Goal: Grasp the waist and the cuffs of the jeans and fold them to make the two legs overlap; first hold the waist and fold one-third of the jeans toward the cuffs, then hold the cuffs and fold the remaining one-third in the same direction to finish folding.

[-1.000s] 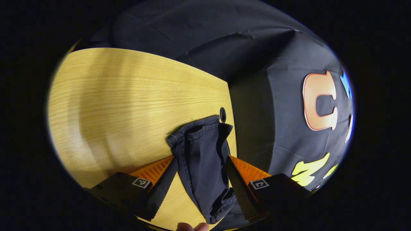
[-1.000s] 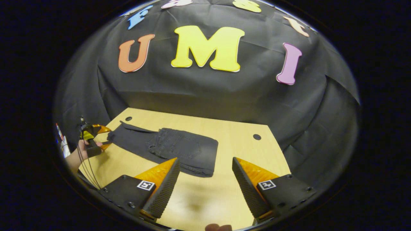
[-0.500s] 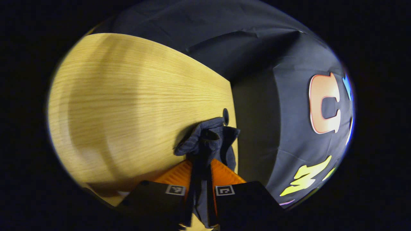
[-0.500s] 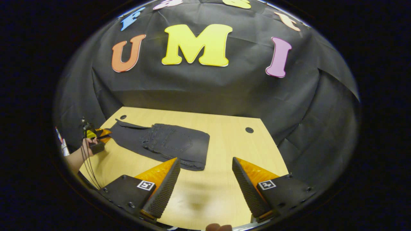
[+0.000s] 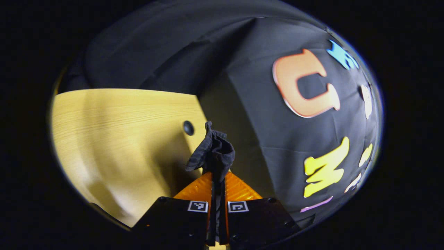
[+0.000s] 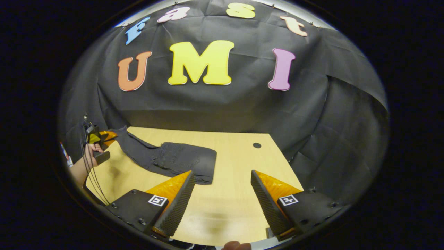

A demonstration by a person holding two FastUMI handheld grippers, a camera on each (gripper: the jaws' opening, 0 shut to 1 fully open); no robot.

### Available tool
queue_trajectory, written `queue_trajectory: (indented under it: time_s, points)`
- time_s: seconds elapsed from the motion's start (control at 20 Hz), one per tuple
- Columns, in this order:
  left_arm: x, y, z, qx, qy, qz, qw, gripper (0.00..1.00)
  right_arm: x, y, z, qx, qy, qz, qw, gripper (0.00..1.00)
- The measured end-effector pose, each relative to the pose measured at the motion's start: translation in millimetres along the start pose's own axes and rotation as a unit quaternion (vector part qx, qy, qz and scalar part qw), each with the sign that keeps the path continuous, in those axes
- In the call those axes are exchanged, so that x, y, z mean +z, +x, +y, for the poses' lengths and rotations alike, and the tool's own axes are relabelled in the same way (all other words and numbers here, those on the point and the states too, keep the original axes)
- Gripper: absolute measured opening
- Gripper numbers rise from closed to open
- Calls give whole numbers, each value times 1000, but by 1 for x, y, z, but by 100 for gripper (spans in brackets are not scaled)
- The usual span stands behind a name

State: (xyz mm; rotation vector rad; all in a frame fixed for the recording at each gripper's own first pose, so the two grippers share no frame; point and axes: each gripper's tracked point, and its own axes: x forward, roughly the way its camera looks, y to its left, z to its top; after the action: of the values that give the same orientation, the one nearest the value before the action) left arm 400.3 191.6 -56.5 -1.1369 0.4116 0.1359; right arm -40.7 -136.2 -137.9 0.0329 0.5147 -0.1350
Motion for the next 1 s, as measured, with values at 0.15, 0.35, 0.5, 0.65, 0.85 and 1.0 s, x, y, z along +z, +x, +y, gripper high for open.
queue_trajectory:
  time_s: [0.15,0.35,0.5,0.65,0.85,1.0]
  points:
    - [-35,-8,-65,-41,63,9,997,7,-4,-25,-30,-21,10,-13,1000,100]
    - [-121,-11,-136,-80,158,50,983,7,-18,-60,-74,-59,25,-18,998,100]
    - [-183,27,-148,-72,245,73,964,7,-39,-85,-111,-97,31,-7,995,98]
    - [-239,54,-137,-51,313,104,943,7,-63,-101,-130,-122,52,12,991,98]
    - [-299,66,-104,-11,374,112,921,7,-80,-103,-128,-121,50,28,991,99]
    - [-322,71,-84,5,413,117,903,8,-79,-90,-121,-110,39,31,993,100]
